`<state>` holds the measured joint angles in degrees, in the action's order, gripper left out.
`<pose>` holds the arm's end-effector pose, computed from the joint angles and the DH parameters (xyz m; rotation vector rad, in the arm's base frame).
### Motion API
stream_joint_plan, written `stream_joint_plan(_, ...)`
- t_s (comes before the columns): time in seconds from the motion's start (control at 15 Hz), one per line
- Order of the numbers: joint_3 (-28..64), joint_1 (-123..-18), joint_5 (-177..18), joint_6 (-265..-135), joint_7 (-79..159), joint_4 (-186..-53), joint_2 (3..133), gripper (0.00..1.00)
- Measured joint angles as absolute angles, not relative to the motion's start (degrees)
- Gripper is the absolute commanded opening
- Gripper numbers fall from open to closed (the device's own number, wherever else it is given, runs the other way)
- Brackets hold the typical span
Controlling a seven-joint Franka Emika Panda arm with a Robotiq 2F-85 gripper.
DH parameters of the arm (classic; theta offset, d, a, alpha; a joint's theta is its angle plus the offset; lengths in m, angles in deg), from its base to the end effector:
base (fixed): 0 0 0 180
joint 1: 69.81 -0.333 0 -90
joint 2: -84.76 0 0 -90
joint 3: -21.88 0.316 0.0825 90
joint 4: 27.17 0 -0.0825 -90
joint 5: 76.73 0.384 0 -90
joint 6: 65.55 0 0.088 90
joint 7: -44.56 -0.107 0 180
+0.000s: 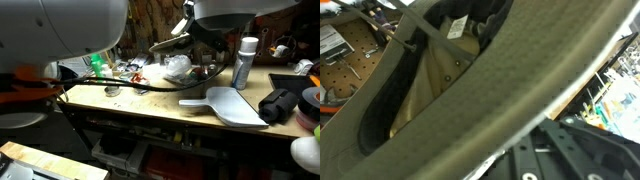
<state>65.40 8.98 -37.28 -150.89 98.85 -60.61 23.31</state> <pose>0.4204 -0.6396 0.4931 -2.0201 -0.0648 -1.2929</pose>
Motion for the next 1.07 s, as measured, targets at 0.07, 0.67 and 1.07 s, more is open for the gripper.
stream_joint_plan(0.07, 65.6, 9.1, -37.2, -150.1, 98.9, -61.0, 23.4, 0.01)
stream_joint_plan(0.67, 65.7, 10.1, -37.2, -148.5, 97.4, -65.5, 24.4, 0.04)
stream_joint_plan(1.07, 65.7, 10.0, -37.3, -148.5, 97.3, -66.1, 24.5, 0.01)
